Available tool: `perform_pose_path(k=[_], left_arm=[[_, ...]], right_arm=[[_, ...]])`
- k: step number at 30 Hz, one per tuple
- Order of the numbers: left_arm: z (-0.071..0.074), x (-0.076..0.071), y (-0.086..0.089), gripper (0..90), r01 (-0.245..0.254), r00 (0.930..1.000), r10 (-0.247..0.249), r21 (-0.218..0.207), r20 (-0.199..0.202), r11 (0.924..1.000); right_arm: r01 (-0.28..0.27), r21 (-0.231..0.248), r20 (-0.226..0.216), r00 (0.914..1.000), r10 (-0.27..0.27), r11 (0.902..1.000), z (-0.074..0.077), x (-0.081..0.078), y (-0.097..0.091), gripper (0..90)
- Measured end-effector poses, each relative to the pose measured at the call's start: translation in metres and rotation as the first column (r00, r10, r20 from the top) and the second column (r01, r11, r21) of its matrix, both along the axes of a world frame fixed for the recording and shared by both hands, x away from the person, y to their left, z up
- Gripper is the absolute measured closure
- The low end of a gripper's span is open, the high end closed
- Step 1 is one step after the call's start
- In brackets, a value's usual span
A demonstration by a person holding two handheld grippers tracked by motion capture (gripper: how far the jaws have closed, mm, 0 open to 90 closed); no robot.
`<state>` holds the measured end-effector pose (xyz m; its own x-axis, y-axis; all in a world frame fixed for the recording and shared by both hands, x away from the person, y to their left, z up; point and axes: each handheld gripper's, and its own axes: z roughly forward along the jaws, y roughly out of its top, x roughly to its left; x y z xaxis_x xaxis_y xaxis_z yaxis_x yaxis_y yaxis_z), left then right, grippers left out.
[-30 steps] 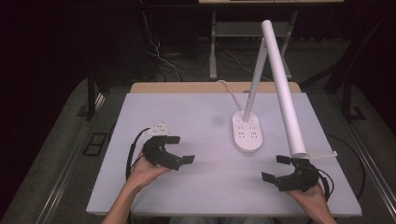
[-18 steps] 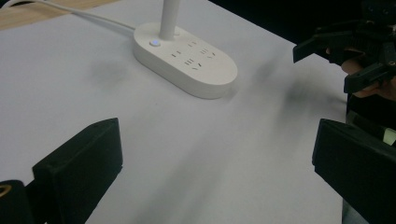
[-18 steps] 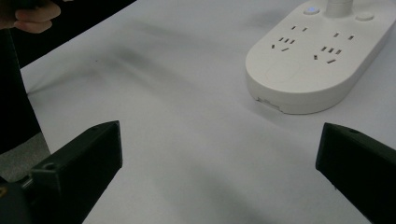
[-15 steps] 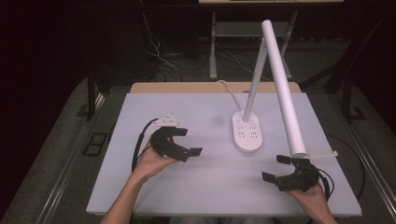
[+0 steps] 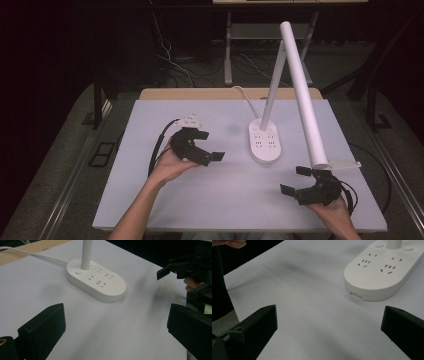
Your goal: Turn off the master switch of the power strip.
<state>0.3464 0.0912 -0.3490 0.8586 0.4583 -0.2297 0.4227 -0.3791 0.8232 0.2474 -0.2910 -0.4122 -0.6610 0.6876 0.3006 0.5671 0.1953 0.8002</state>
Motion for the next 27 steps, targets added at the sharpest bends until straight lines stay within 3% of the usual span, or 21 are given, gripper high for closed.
perform_pose_path(k=[27], left_arm=[[0.012, 0.039, -0.018, 1.8, 0.001, 1.0, -0.001, 0.035, 0.0, 0.9994]], right_arm=[[0.012, 0.003, -0.004, 0.9999, -0.012, 0.9999, 0.001, -0.001, -0.002, 0.0]])
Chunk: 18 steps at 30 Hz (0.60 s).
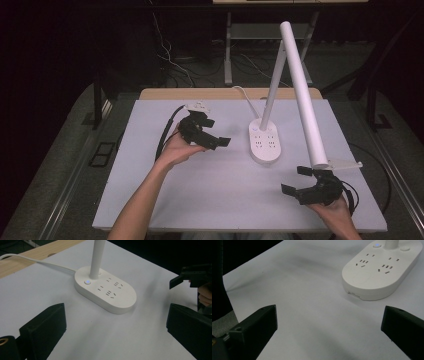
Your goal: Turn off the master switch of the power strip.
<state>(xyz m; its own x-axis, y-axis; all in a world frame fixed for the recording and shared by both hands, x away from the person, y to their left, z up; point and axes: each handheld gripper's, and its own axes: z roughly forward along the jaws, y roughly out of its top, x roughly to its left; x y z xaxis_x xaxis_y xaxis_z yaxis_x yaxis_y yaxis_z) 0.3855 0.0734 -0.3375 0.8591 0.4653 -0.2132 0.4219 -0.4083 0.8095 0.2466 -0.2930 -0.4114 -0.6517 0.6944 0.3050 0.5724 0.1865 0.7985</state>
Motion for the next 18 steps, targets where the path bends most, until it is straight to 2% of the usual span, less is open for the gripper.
perform_pose_path(k=[6, 18], left_arm=[[0.005, 0.009, -0.006, 2.1, 0.001, 1.0, -0.001, 0.013, 0.0, 0.9999], [0.007, 0.03, -0.02, 2.4, 0.006, 0.9999, -0.006, 0.046, -0.013, 0.9989]], right_arm=[[0.001, 0.0, -0.001, 1.0, -0.001, 1.0, 0.0, 0.0, 0.0, 0.0], [-0.003, -0.004, 0.001, 1.0, 0.003, 1.0, 0.0, -0.001, 0.0, 0.0]])
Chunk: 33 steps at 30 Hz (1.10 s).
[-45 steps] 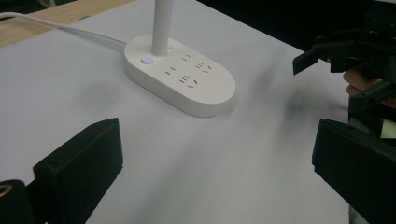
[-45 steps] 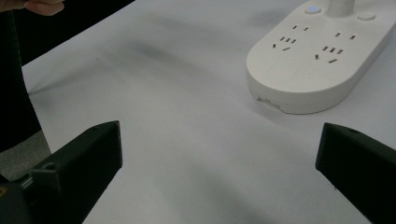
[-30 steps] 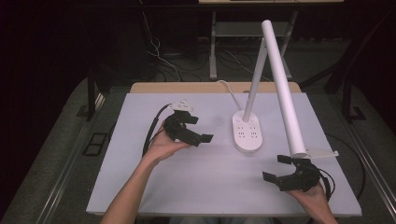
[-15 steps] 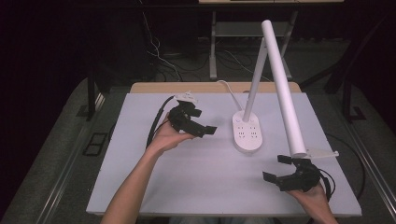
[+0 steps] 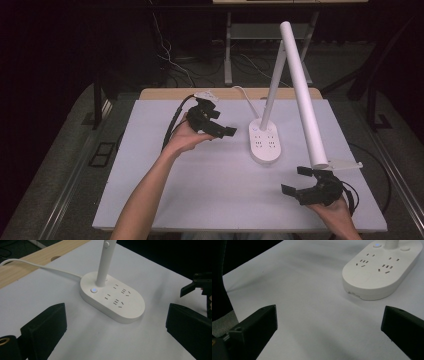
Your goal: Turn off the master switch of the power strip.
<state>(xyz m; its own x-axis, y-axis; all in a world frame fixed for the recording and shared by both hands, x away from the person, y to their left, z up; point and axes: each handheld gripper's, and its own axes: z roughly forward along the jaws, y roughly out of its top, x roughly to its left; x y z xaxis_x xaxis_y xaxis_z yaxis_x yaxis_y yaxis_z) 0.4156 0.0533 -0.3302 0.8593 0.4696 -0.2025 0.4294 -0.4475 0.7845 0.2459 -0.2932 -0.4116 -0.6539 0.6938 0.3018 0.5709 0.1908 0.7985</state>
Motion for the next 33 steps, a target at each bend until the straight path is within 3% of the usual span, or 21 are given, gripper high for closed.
perform_pose_path(k=[19, 28, 33], left_arm=[[-0.001, 0.027, -0.022, 3.3, -0.001, 0.9999, 0.002, 0.043, -0.017, 0.9991], [-0.011, 0.041, -0.031, 4.3, -0.012, 0.9989, 0.014, 0.048, -0.044, 0.9988], [-0.015, 0.048, -0.034, 5.4, -0.025, 0.999, 0.027, 0.048, -0.036, 0.9985]], right_arm=[[-0.002, 0.0, 0.003, 1.0, 0.002, 1.0, 0.0, -0.001, 0.0, 0.0], [0.0, 0.001, 0.006, 1.0, 0.0, 1.0, 0.0, -0.001, 0.0, 0.0], [0.002, 0.004, 0.008, 1.0, -0.002, 1.0, 0.0, -0.001, 0.0, 0.0]])
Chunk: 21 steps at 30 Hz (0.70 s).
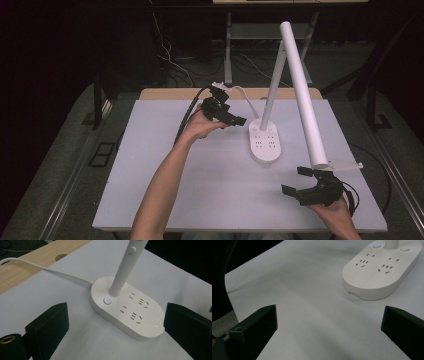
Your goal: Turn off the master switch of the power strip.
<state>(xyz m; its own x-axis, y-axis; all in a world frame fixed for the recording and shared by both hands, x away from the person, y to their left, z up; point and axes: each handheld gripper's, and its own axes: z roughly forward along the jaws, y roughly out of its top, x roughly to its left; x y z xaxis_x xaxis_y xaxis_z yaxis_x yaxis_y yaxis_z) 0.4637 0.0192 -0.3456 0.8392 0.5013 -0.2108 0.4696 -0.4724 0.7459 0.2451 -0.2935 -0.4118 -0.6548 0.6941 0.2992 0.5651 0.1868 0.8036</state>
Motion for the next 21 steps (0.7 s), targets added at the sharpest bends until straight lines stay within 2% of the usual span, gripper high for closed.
perform_pose_path(k=[5, 10, 19, 20, 21], left_arm=[[-0.003, 0.006, -0.003, 6.1, -0.022, 0.9998, 0.022, -0.005, -0.004, 0.9997], [-0.007, 0.009, -0.008, 9.5, -0.03, 0.9995, 0.03, 0.001, 0.011, 0.9995], [-0.014, 0.018, -0.017, 15.2, -0.049, 0.9985, 0.049, -0.016, -0.024, 0.9987], [-0.013, 0.019, -0.017, 15.4, -0.04, 0.9988, 0.04, 0.002, -0.029, 0.9992], [-0.014, 0.019, -0.019, 16.6, -0.049, 0.9983, 0.048, -0.006, -0.033, 0.9988]], right_arm=[[0.0, -0.001, -0.002, 1.0, 0.0, 1.0, 0.0, 0.0, 0.0, 0.0], [-0.001, -0.001, -0.001, 1.0, 0.001, 1.0, 0.0, 0.0, 0.0, 0.0], [-0.006, 0.0, 0.005, 1.0, 0.006, 1.0, 0.0, 0.0, 0.001, 0.0], [-0.006, 0.0, -0.002, 1.0, 0.006, 1.0, 0.0, 0.0, 0.001, 0.0], [-0.007, 0.0, 0.0, 1.0, 0.007, 1.0, 0.0, 0.0, 0.002, 0.0]])
